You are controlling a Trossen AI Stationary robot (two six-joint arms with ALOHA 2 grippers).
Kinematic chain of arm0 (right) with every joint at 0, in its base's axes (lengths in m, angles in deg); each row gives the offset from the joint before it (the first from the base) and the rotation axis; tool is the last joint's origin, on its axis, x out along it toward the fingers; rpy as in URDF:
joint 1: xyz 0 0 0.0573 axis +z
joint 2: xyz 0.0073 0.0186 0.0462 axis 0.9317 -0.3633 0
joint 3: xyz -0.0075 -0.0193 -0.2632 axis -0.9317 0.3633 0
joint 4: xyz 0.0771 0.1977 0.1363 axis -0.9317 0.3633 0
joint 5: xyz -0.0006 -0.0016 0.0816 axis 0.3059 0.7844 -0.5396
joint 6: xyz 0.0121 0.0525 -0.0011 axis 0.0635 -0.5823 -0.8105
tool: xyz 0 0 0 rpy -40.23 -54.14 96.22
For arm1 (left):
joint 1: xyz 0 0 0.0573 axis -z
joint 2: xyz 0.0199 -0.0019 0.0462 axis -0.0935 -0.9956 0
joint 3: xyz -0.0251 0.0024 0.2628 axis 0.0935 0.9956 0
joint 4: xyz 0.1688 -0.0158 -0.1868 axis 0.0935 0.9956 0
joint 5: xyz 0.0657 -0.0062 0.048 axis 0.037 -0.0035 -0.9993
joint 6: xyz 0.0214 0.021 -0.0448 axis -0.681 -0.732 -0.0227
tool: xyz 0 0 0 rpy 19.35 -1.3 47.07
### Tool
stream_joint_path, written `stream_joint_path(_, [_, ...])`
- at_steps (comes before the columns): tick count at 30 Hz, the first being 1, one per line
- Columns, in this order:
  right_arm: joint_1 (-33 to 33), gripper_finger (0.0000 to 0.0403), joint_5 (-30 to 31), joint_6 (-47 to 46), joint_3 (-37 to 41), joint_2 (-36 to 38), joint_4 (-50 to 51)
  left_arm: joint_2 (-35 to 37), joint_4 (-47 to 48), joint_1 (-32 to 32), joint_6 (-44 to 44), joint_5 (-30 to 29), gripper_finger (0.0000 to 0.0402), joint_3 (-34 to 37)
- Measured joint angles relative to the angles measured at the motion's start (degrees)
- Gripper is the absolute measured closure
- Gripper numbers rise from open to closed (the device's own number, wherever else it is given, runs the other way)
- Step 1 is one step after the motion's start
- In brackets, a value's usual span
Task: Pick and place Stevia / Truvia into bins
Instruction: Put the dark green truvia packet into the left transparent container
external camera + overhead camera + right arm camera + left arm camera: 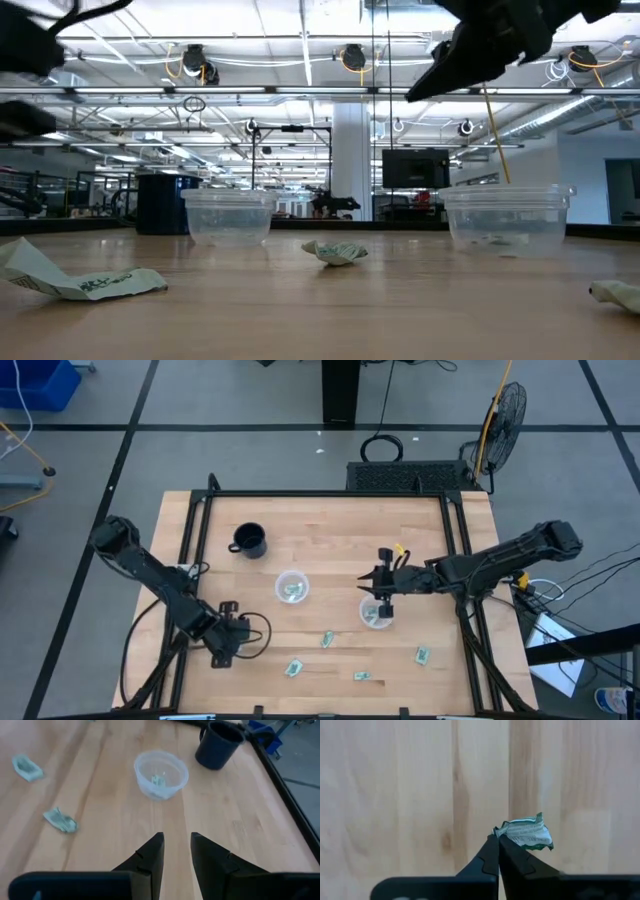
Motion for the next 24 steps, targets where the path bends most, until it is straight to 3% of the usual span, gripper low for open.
stream_joint_path(10, [-0.9, 0.0314, 0.0, 0.8, 0.0, -3.1, -0.1, 0.1, 2.2, -9.4, -19.6, -2.4, 0.0396, -6.3])
stream_joint_path(24, [-0.9, 0.0314, 0.1, -4.4, 0.0, -3.0, -0.2, 0.2, 1.6, -31.4, -51.3, -2.2, 0.0392, -15.1])
